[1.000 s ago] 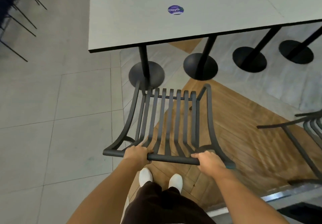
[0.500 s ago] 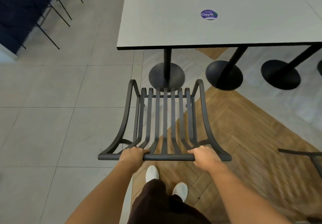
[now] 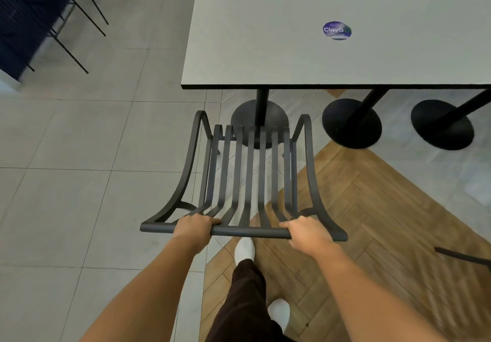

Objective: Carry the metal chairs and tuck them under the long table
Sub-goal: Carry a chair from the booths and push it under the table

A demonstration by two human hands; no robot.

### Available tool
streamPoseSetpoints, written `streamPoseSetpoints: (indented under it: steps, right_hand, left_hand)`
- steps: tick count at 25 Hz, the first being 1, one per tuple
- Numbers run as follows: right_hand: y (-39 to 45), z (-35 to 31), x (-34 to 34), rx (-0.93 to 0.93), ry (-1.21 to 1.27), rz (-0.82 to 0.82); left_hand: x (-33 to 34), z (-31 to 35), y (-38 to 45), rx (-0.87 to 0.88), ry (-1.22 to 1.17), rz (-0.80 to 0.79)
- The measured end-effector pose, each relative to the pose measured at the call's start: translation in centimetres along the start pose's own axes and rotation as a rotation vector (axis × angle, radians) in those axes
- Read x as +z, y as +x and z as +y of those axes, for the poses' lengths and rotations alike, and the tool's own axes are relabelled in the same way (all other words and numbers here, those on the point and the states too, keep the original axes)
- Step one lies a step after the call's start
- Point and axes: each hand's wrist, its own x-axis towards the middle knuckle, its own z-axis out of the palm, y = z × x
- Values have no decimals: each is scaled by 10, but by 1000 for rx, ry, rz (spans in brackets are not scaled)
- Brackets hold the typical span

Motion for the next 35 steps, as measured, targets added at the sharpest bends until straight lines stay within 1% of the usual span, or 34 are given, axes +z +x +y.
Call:
streamPoseSetpoints:
  steps: [7, 13, 18, 24, 26, 28, 30, 32, 35]
  right_hand:
    - [59, 26, -67, 19, -2, -9]
    - [86, 41, -89, -10, 0, -11]
    - [96, 50, -92, -13, 31, -12]
    - [95, 50, -96, 12, 132, -22]
    - [92, 53, -98, 11, 180, -16]
    - [84, 58, -99, 17, 218, -11]
    - [73, 68, -100, 52, 262, -7]
    - [61, 77, -99, 99, 314, 41]
    - [37, 94, -94, 210, 457, 193]
  left_hand:
    - [-60, -14, 66, 53, -40, -21]
    - [-84, -21, 99, 55, -38, -22]
    - [-97, -19, 110, 73, -76, -29]
    - [-110, -17, 110, 54, -230, -180]
    - [-115, -15, 107, 58, -266, -190]
    - [-121, -10, 101, 105, -300, -170]
    - [-131, 2, 94, 171, -274, -164]
    - [-140, 18, 91, 208, -208, -140]
    - [-154, 51, 90, 272, -191, -60]
